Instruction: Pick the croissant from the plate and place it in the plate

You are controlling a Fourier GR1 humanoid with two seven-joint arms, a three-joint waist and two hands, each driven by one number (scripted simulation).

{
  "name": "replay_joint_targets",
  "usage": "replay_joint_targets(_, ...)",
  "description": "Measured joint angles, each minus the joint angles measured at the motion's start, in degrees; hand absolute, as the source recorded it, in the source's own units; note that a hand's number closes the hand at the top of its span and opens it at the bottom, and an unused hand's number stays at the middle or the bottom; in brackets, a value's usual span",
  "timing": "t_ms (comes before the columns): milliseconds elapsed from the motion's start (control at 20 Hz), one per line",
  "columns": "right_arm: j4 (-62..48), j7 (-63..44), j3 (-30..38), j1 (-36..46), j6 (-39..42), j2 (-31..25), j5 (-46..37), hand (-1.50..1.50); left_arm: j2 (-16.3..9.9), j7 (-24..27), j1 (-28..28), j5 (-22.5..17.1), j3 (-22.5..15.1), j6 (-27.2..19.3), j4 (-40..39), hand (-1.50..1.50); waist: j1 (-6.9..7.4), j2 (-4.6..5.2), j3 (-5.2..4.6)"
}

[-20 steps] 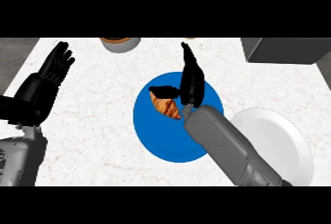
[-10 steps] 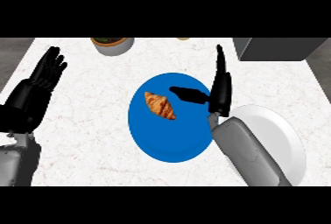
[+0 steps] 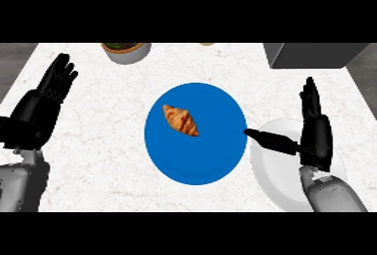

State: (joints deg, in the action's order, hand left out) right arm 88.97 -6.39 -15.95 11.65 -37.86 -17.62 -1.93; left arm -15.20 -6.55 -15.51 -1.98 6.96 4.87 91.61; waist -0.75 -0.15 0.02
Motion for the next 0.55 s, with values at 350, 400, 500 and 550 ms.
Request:
replay_joint_targets(350,6.63,7.59,7.24,-12.92,9.17,-5.26,5.90,-1.50,0.21,-0.43,1.04,0.28,0.26,0.55,1.65,0.00,0.22,0.04,-0.01)
replay_joint_targets(400,6.85,8.25,8.49,-13.84,10.35,-5.71,6.40,-1.50,-0.01,-0.61,0.43,0.10,0.64,0.80,1.24,0.00,0.24,0.06,-0.01)
replay_joint_targets(500,7.19,9.42,10.85,-14.98,12.38,-6.48,7.04,-1.50,0.37,0.09,0.61,0.43,0.56,0.90,0.70,0.00,0.31,0.07,-0.02)
replay_joint_targets(550,7.60,9.80,11.38,-15.79,12.78,-6.36,6.48,-1.50,0.57,0.03,0.24,0.48,0.47,1.00,0.37,0.00,0.34,0.09,-0.02)
